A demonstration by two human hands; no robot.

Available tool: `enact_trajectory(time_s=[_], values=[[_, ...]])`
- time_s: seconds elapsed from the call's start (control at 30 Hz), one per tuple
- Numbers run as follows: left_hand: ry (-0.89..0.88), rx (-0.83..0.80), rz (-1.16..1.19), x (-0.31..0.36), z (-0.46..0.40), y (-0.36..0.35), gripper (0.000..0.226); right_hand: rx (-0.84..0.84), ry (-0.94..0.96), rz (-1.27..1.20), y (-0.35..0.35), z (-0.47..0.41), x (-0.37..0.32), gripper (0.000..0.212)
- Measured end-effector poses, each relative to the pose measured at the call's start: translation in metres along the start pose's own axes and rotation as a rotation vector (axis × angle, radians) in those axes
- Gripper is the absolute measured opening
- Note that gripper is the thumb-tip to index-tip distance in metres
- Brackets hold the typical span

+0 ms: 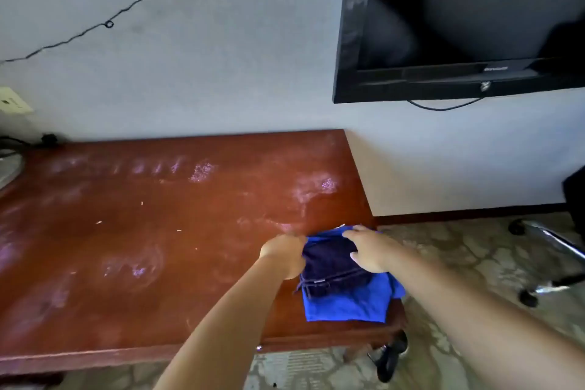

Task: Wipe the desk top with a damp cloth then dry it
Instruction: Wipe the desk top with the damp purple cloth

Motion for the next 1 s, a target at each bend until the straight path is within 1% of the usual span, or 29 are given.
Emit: enact_trajectory(time_s=[0.17, 0.27, 0.37, 0.43, 0.5, 0.57, 0.63, 0.7, 0.77, 0.9, 1.0], values=[[0.096, 0.009, 0.020, 0.016, -0.023, -0.018, 0.053, -0.027, 0.117, 0.110, -0.009, -0.029, 0.004, 0.061], [0.148, 0.024, -0.009, 0.020, -0.033, -0.026, 0.052, -0.009, 0.173, 0.190, -0.016, -0.044, 0.003, 0.061], [0.182, 0.065, -0.053, 0.020, -0.037, -0.024, 0.046, 0.067, 0.194, 0.228, -0.017, -0.053, 0.001, 0.059], [0.204, 0.060, -0.057, 0.021, -0.034, -0.021, 0.043, 0.126, 0.209, 0.253, -0.012, -0.054, 0.000, 0.054], [0.231, 0.033, -0.005, 0.020, -0.030, -0.022, 0.040, 0.174, 0.242, 0.276, -0.008, -0.053, -0.002, 0.047], [0.241, 0.004, 0.093, 0.019, -0.025, -0.023, 0.039, 0.161, 0.275, 0.225, -0.009, -0.051, -0.003, 0.037], [0.238, -0.031, 0.189, 0.019, -0.019, -0.026, 0.039, 0.084, 0.296, 0.098, -0.012, -0.050, -0.003, 0.027], [0.259, -0.057, 0.287, 0.015, -0.009, -0.026, 0.039, 0.001, 0.299, -0.028, -0.010, -0.048, -0.005, 0.025], [0.266, -0.047, 0.354, 0.009, 0.003, -0.019, 0.037, -0.039, 0.288, -0.127, 0.000, -0.042, -0.011, 0.025], [0.274, 0.020, 0.406, -0.007, 0.027, 0.004, 0.028, -0.003, 0.279, -0.211, 0.025, -0.032, -0.034, 0.023], [0.292, 0.085, 0.422, -0.021, 0.048, 0.024, 0.035, 0.015, 0.287, -0.296, 0.041, -0.023, -0.057, 0.019]])
Point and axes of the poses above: each hand's wrist, its own z-axis away from the middle knuckle, its own y-axis out of the back of the hand, x = y × z, the point moved 7 cm from there along -z, towards the middle knuckle, and after that the axes turned 8 degrees about z, right-handed, at the moved point
